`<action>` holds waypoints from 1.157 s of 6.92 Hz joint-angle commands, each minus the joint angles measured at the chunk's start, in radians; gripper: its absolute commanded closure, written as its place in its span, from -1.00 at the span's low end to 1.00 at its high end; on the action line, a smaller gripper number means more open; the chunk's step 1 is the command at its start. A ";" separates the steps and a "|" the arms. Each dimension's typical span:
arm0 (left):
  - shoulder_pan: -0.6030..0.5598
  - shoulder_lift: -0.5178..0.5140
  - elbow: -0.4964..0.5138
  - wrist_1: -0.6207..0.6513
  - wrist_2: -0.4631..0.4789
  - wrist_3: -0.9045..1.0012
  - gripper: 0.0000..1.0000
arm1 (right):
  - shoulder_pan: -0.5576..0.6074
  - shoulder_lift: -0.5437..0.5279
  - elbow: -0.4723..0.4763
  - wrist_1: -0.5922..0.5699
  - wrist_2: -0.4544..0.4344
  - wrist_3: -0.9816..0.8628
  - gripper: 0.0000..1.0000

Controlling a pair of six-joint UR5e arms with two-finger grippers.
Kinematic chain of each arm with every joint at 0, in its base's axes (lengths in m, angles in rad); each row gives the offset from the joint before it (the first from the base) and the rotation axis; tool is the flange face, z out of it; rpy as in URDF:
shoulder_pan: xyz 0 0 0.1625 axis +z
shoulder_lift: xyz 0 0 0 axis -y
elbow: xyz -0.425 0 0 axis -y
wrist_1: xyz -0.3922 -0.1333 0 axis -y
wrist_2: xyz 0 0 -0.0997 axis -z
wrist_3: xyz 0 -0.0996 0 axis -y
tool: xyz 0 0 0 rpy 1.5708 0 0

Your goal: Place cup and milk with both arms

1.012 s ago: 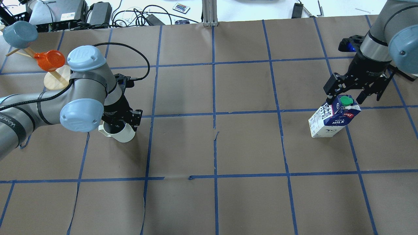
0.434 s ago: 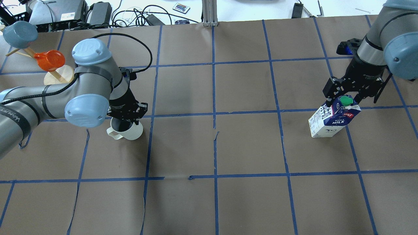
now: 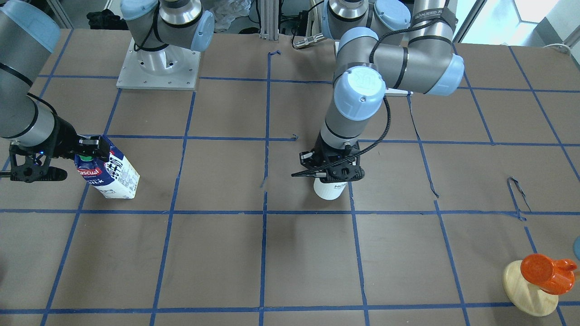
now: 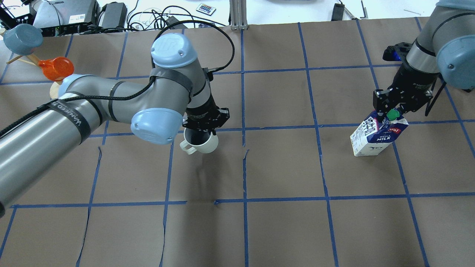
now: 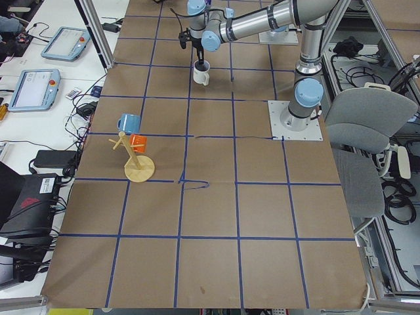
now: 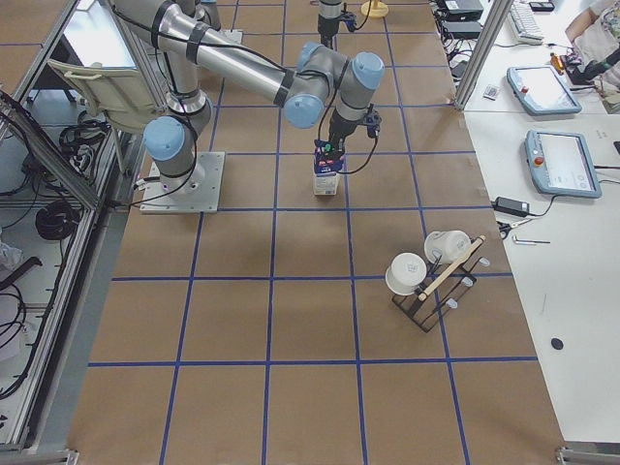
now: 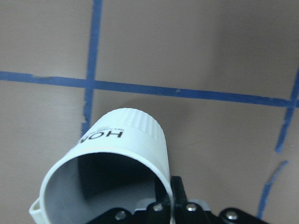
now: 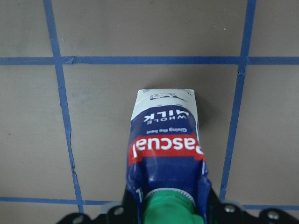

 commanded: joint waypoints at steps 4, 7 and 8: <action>-0.120 -0.258 0.289 -0.016 -0.049 -0.152 1.00 | 0.003 -0.010 -0.049 0.022 0.015 0.076 0.84; -0.118 -0.263 0.298 -0.004 0.006 -0.100 -0.99 | 0.050 -0.014 -0.057 0.022 0.035 0.086 0.82; -0.112 -0.254 0.302 -0.004 0.005 -0.095 -1.00 | 0.069 -0.014 -0.063 0.022 0.035 0.089 0.82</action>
